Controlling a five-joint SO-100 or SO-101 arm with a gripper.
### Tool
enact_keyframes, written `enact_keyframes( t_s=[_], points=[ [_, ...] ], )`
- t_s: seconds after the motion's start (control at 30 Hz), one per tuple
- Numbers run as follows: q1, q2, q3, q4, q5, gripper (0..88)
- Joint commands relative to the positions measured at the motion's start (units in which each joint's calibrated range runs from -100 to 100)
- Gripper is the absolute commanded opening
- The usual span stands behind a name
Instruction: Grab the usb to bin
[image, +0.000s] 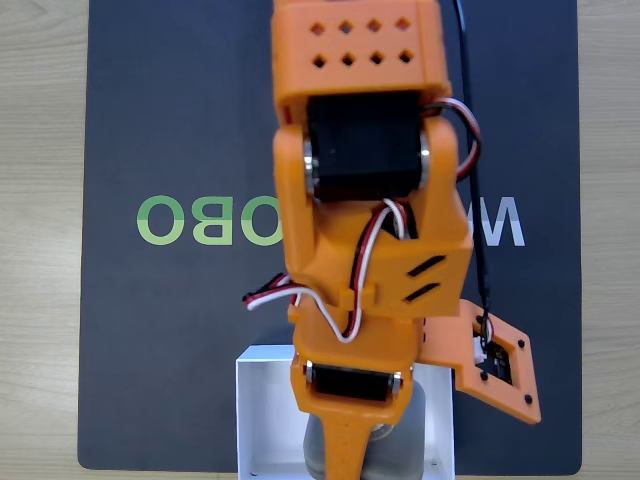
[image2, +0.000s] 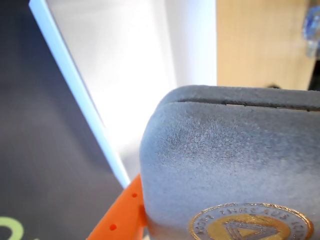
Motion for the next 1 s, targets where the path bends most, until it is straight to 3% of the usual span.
enact_keyframes(
  t_s=[0.0,0.6,0.97],
  points=[
    [0.25,3.28,-9.06,0.12,0.06,10.2],
    [0.25,11.08,-13.67,0.12,0.16,11.9],
    [0.34,10.99,-12.95,0.29,0.27,36.7]
  ],
)
